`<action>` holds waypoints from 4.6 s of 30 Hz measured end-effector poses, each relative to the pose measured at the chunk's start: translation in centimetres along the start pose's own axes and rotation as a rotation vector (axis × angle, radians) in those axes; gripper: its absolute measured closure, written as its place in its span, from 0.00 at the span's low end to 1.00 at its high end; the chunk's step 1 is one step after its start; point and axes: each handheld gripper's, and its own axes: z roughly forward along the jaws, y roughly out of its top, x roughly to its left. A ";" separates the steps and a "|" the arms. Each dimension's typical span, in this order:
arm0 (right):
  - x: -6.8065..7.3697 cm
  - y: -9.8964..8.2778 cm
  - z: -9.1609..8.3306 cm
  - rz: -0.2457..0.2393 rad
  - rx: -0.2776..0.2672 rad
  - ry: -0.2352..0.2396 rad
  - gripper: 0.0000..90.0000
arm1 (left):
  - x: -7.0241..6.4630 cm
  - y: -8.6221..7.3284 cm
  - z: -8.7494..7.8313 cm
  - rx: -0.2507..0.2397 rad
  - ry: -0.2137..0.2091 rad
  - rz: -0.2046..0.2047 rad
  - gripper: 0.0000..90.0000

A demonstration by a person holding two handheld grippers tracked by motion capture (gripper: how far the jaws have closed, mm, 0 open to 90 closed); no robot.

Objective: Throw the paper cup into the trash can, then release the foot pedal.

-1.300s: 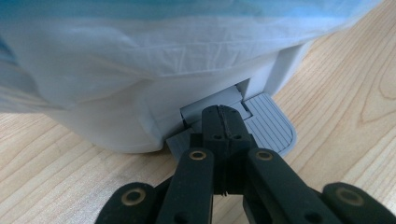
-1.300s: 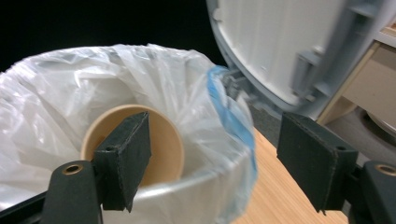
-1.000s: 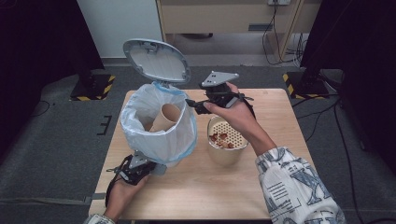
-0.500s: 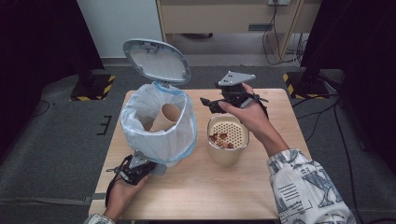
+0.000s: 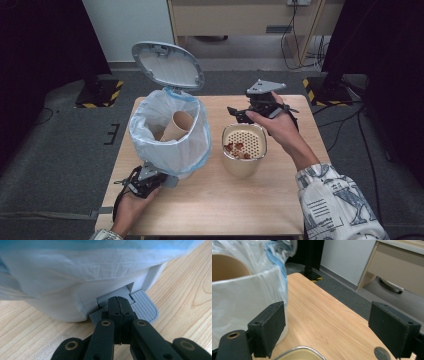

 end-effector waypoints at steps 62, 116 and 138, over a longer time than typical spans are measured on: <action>-6.2 -14.8 -7.5 0.164 0.092 -0.186 0.15 | 0.0 0.0 0.0 -0.001 0.001 -0.003 1.00; -5.1 -24.3 -11.2 0.331 0.147 -0.279 0.14 | 2.6 -1.6 -3.0 -0.011 0.137 -0.182 0.12; -4.4 -26.5 -9.3 0.367 0.235 -0.291 0.13 | 6.0 -4.3 -2.4 0.047 0.233 -0.255 0.12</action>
